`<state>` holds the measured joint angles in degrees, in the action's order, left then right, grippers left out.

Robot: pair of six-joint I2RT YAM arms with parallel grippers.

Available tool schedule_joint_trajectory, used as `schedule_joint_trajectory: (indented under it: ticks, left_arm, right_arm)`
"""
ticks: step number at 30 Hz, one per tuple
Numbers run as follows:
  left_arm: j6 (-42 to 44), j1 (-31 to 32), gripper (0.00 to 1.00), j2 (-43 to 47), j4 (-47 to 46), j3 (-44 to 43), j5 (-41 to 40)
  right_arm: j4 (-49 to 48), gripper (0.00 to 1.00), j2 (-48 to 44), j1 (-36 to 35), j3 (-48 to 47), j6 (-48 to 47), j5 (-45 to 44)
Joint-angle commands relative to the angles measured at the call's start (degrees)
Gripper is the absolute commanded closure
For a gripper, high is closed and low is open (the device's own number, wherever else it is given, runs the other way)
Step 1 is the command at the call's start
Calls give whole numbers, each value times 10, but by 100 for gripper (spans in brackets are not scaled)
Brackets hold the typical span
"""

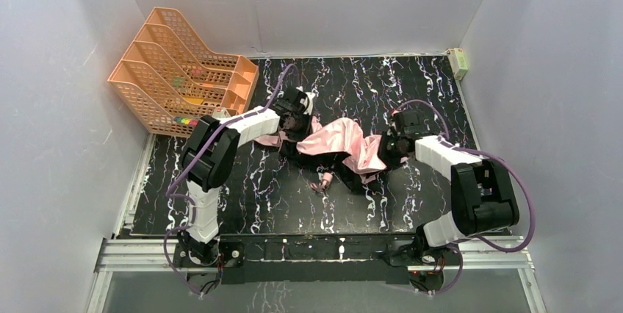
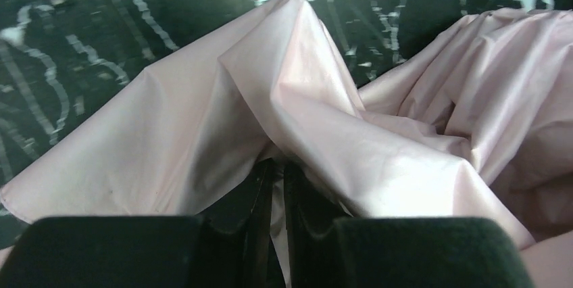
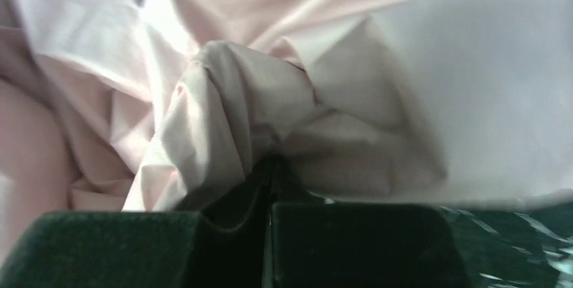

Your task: Put away the umbrella

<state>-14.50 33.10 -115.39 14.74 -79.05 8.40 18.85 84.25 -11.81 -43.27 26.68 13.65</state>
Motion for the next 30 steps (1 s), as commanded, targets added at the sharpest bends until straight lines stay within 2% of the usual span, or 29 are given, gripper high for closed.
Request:
schedule_joint_trajectory:
  ticks: [1, 8, 12, 14, 18, 25, 27, 30]
  left_arm:
    - [8, 25, 89, -8, -16, -1, 77]
    - [24, 52, 90, -1, -52, 1, 135]
    - [21, 55, 90, 6, -65, 8, 134]
    - [15, 54, 91, 15, -70, 11, 115]
    - [6, 44, 89, 48, -66, 7, 80]
    - [-6, 16, 74, 144, -46, -2, 49]
    - [-9, 16, 70, 176, -39, 7, 36]
    - [-24, 16, 59, 220, -34, 46, 18]
  right_arm:
    - [-63, 91, -22, -68, 15, 67, 40]
    - [-152, 92, -50, -165, 42, 153, 31]
    - [-171, 90, -85, -200, 55, 175, 35]
    - [-137, 86, -106, -202, 50, 167, 23]
    - [3, 77, -180, -201, 18, 120, -57]
    - [210, 63, -275, -200, -44, 57, -180]
    - [250, 60, -296, -201, -60, 53, -216]
    - [287, 57, -304, -200, -83, 47, -271]
